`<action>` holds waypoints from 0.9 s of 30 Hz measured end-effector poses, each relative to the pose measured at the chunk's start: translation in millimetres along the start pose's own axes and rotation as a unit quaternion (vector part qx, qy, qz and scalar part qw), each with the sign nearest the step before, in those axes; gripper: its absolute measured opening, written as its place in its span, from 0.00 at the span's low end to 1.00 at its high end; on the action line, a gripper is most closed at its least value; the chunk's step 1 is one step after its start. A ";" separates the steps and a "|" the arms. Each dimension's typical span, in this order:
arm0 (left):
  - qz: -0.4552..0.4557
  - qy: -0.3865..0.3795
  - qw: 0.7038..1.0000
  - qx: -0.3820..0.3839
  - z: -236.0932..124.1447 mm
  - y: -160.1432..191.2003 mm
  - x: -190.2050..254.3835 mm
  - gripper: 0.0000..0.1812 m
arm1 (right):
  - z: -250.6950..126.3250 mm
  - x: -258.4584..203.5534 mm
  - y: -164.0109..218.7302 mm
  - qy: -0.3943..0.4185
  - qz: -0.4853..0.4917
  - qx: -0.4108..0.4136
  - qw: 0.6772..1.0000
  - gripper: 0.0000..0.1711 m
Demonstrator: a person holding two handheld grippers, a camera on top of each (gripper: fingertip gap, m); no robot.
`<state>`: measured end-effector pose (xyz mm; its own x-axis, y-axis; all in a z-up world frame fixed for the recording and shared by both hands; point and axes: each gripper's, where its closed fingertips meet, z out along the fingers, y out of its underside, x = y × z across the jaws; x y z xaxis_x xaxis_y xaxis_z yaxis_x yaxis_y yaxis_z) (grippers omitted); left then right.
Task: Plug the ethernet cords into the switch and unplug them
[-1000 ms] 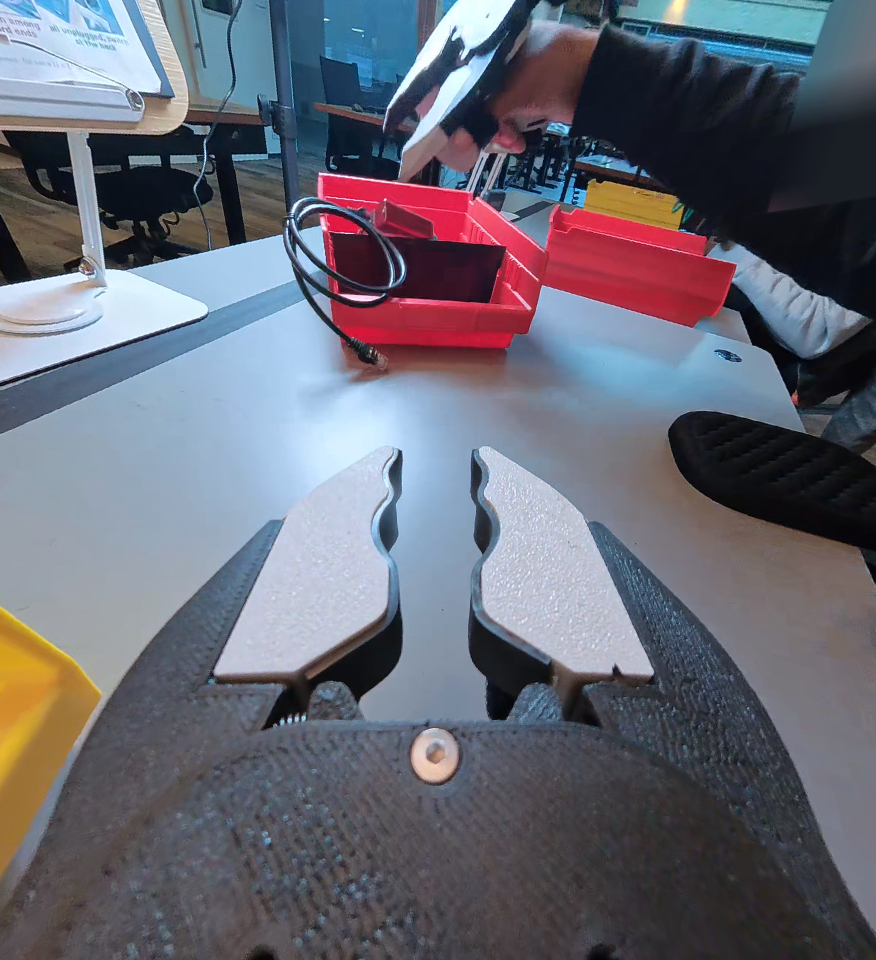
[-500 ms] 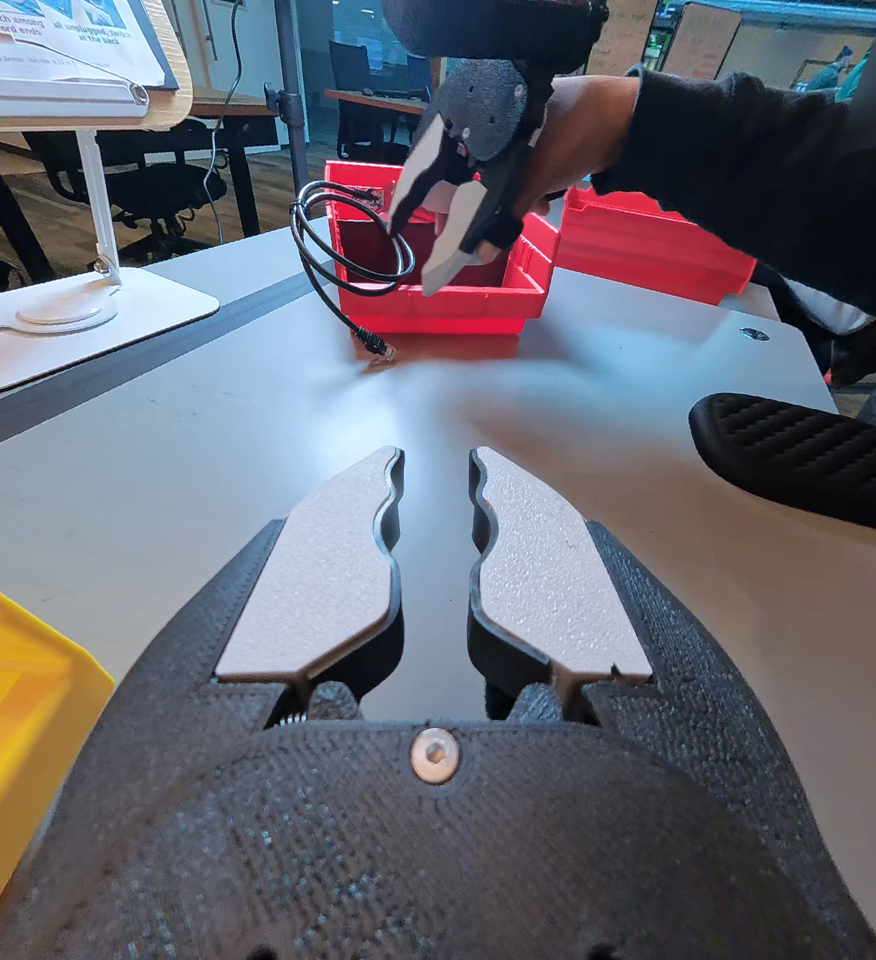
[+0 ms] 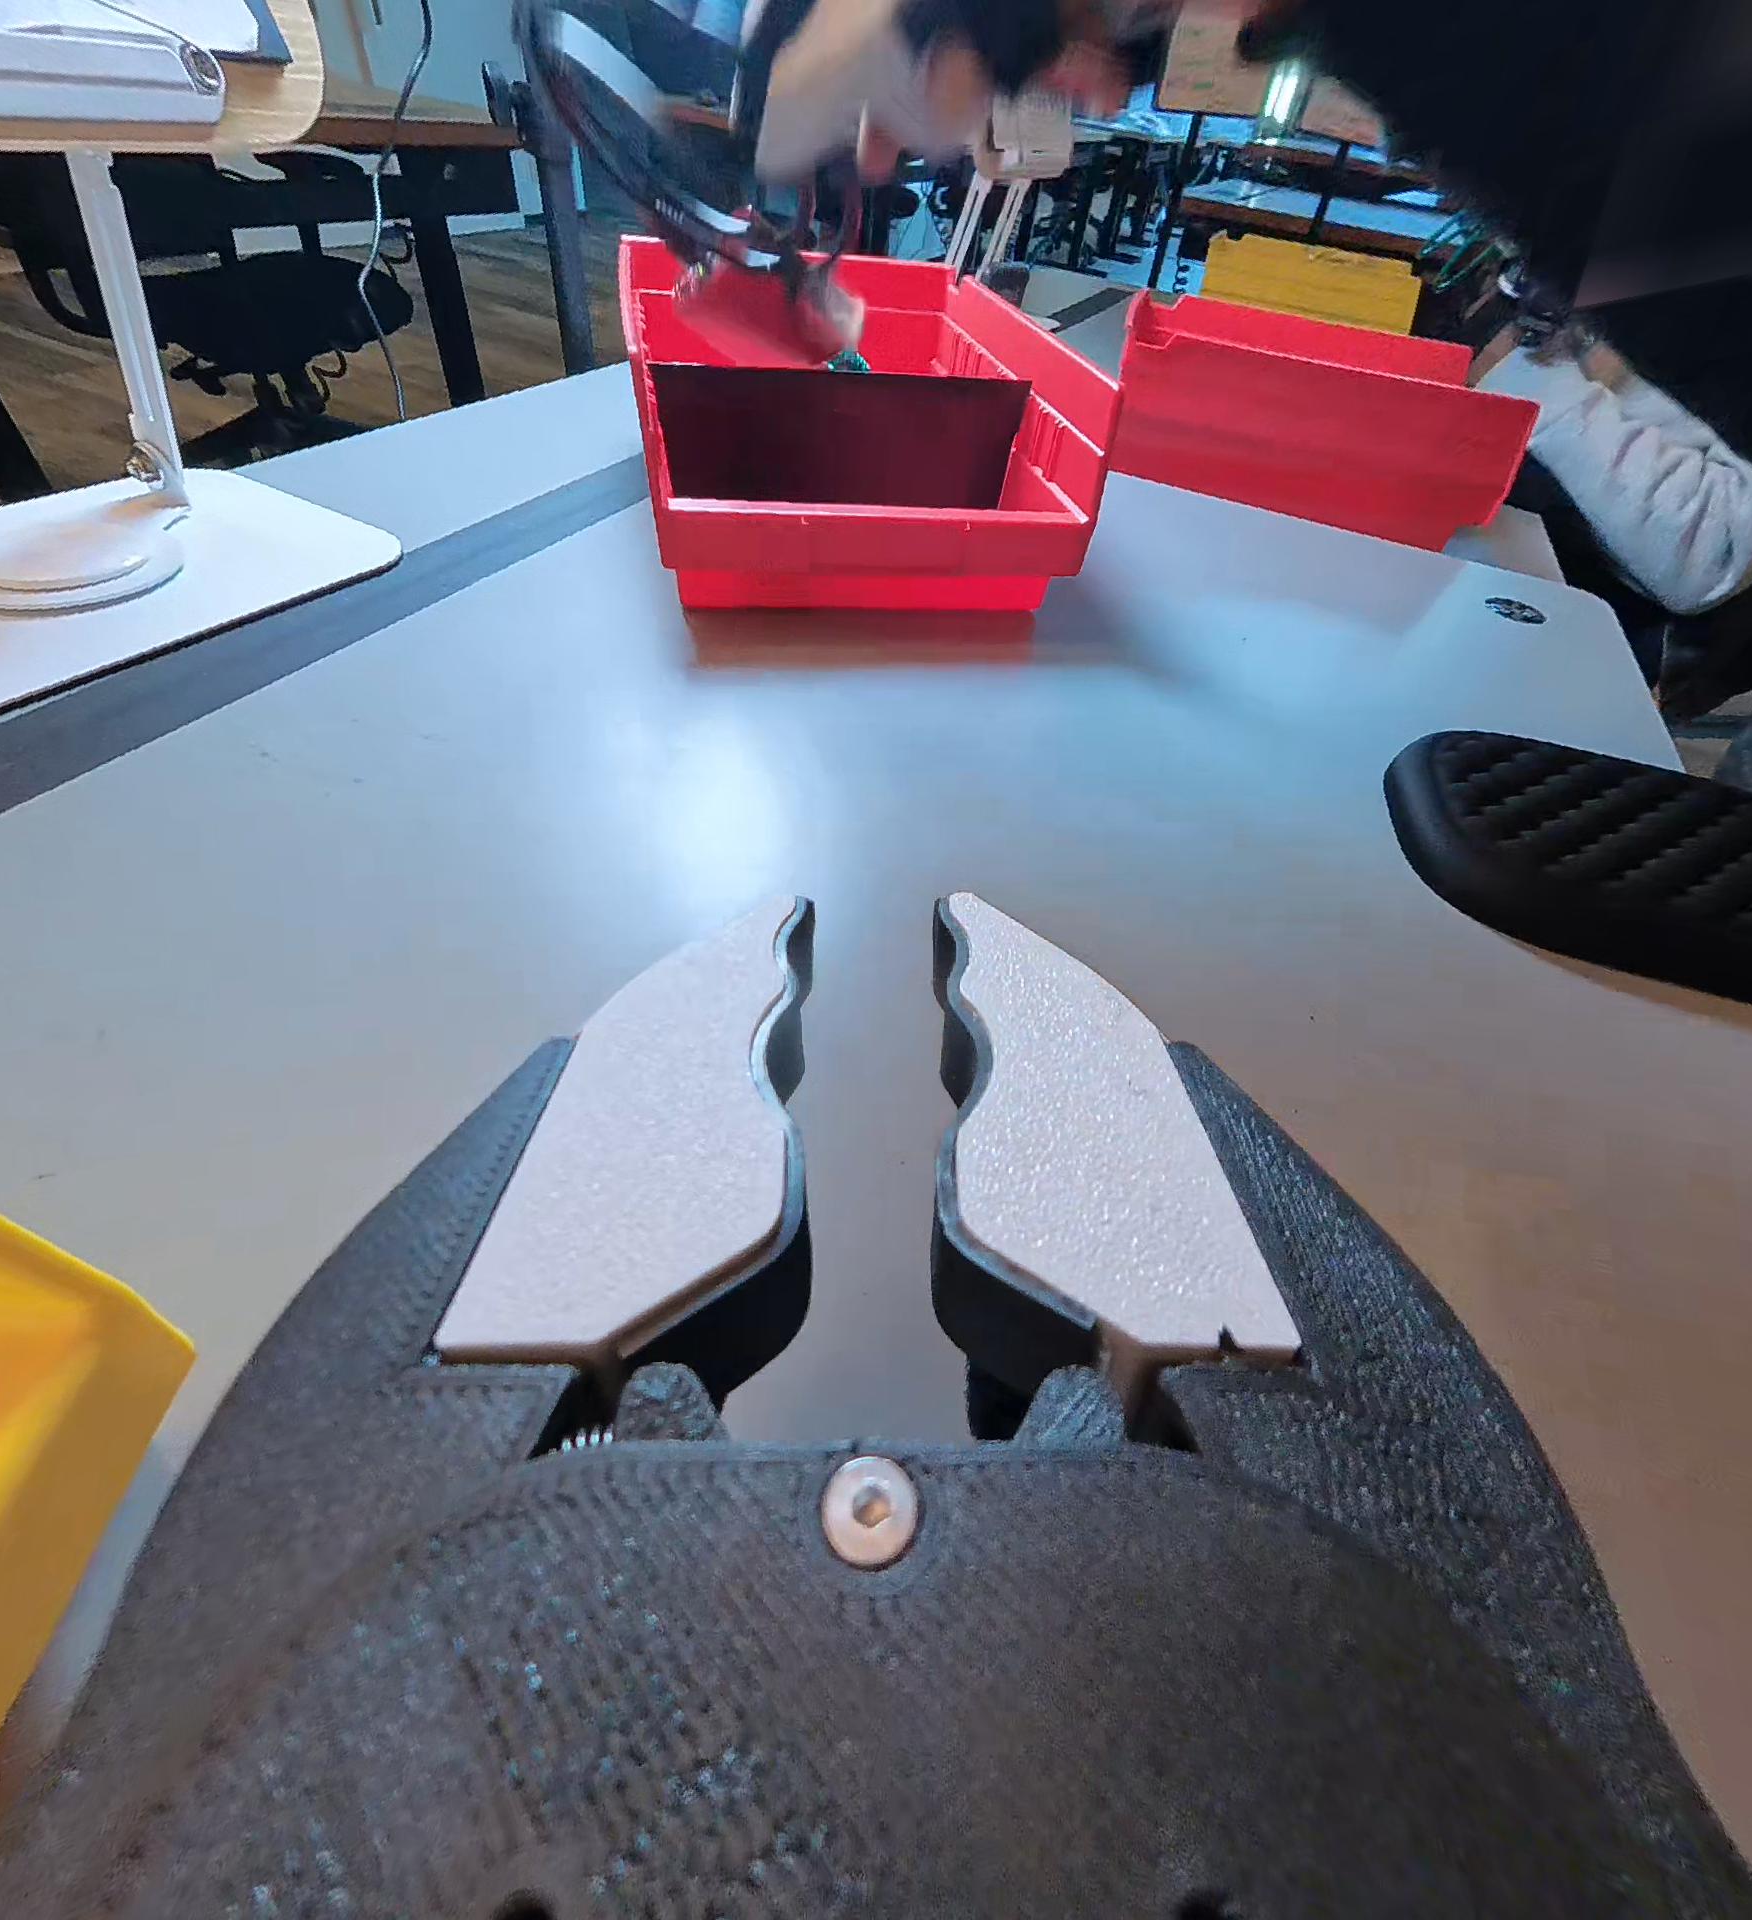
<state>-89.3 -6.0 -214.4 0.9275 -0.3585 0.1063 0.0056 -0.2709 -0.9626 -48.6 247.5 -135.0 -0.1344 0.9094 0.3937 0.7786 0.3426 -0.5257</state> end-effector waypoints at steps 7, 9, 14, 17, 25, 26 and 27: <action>0.009 -0.001 1.000 -0.020 5.4 6.6 3.9 0.11 | -53.3 159.0 70.8 0.175 0.143 -0.037 0.973 0.04; 0.013 -0.004 1.000 -0.027 6.0 8.9 3.8 0.11 | -41.8 183.3 102.2 0.204 0.138 -0.098 0.964 0.04; 0.005 -0.003 0.999 -0.037 7.3 15.6 0.2 0.10 | 4.3 199.4 156.3 0.208 0.030 -0.235 0.949 0.04; -0.006 0.000 0.999 -0.043 8.5 20.5 -2.5 0.10 | 32.9 189.9 164.6 0.185 -0.038 -0.270 0.944 0.04; -0.022 0.004 0.998 -0.052 8.8 27.4 -7.1 0.10 | 74.7 150.5 165.5 0.120 -0.168 -0.340 0.917 0.05; -0.022 0.004 0.998 -0.052 8.5 27.2 -7.5 0.10 | 72.3 143.2 162.5 0.094 -0.150 -0.331 0.927 0.05; -0.023 0.003 0.998 -0.051 8.2 26.9 -7.8 0.10 | 69.4 132.7 157.7 0.060 -0.132 -0.316 0.938 0.05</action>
<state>-93.3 -3.1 -243.2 0.9246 -0.3495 0.1517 0.0095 -0.3768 -0.9263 13.8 438.5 -218.0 -0.3328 0.7669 0.5488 0.9408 0.3096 0.1379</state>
